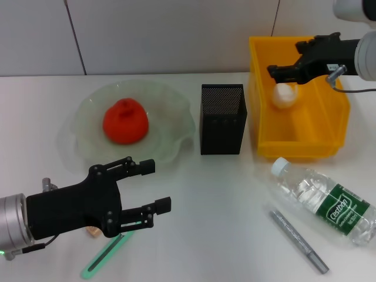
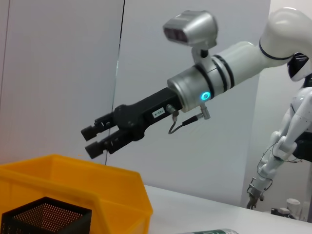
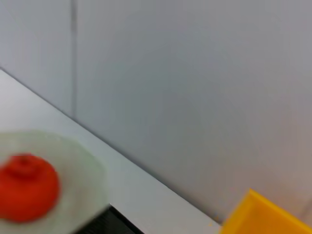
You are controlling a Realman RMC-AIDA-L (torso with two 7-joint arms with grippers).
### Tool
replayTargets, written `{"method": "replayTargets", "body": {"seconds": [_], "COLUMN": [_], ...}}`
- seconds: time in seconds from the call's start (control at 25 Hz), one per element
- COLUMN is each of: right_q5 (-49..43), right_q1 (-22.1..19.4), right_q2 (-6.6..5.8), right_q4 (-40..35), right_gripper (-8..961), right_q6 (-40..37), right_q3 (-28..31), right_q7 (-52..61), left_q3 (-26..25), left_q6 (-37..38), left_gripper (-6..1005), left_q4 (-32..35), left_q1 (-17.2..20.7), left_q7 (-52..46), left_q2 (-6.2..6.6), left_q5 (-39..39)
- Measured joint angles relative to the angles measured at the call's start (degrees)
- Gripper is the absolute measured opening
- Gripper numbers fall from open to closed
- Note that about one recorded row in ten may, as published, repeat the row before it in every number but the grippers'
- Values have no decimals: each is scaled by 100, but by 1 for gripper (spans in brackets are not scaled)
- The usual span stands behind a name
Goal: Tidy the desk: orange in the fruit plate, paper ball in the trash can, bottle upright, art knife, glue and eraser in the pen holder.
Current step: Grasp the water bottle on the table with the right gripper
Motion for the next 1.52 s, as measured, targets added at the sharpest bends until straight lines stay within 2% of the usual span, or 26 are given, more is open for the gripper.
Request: {"method": "replayTargets", "body": {"seconds": [0.12,0.28,0.52,0.72,1.0,1.28,1.52], "right_q5": [796,1493,1885,1915,1142,20,-803], "right_q1": [-196,-395,-736,-735,-648,-293,64], "right_q2": [-8,-9,-11,-4,-48,-123,-34], "right_q4": [126,298,661,692,856,896,732], "right_gripper": [767,767,767,767,768,768,768], "right_q6": [-168,-759,-1752,-2805,-3644,-4249,-4511], "right_q3": [133,482,1046,1578,1693,1639,1632], "right_q7": [-488,-809,-977,-854,-245,289,398], "left_q3": [0,0,0,0,0,27,33], "left_q6": [0,0,0,-16,-41,-44,-45], "left_gripper": [789,790,789,788,789,790,789], "left_q4": [0,0,0,-5,-69,-71,-75], "left_q1": [0,0,-7,-5,-28,-12,1], "left_q7": [0,0,0,0,0,0,0], "left_q2": [2,2,0,-5,-7,-7,-7], "left_q5": [2,6,11,17,10,-3,2]}}
